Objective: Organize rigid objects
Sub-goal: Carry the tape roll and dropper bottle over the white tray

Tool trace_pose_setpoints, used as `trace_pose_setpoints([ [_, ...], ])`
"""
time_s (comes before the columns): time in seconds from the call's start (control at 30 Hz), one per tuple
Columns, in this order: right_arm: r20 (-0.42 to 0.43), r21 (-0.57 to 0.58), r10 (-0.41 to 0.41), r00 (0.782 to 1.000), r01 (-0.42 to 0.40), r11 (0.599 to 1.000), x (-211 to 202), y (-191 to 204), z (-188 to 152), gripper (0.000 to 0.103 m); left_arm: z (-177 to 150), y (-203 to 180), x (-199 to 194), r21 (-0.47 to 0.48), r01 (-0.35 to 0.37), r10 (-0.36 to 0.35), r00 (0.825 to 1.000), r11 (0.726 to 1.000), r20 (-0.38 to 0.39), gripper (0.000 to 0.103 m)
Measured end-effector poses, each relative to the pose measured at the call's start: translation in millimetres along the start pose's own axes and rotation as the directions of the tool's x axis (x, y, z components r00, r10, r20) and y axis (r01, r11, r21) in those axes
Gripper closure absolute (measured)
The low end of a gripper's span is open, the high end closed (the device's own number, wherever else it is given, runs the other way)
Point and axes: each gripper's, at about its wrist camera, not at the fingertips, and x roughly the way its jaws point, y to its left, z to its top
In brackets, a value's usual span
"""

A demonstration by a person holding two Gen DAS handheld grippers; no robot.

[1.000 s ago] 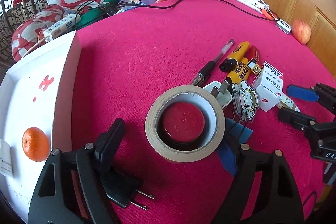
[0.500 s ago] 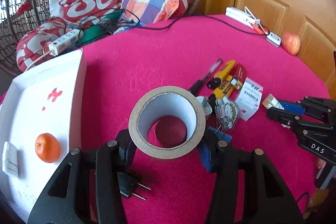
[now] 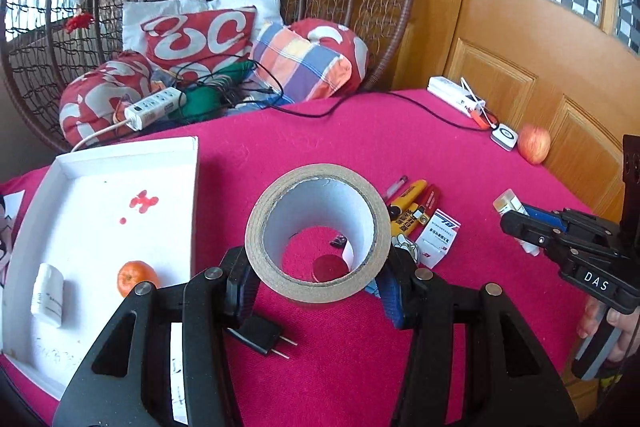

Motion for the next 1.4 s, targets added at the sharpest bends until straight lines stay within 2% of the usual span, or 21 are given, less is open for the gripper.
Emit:
trace_pose_setpoints([
  [0.27,0.022,-0.014,0.016,1.000,-0.016,1.000,-8.8,11.5,5.8,0.085,-6.0,16.7,-17.2,-0.049,-0.046,0.046,0.999,0.998,0.012,0.053],
  [0.67,0.055,-0.059,0.023,0.998,-0.020,0.998,-21.9,32.6,17.3,0.085,-6.7,38.1,-48.9,-0.094,-0.057,0.064,0.995,0.994,0.078,0.053],
  [0.93,0.061,-0.065,0.036,0.997,-0.032,0.997,-20.4,48.7,27.2,0.084,-10.1,66.6,-65.6,-0.149,-0.078,0.094,0.990,0.986,0.106,0.053],
  [1.4,0.056,-0.135,0.084,0.995,-0.075,0.988,-5.0,99.7,45.9,0.084,-24.1,116.4,-84.9,-0.243,-0.105,0.140,0.982,0.964,0.129,0.053],
])
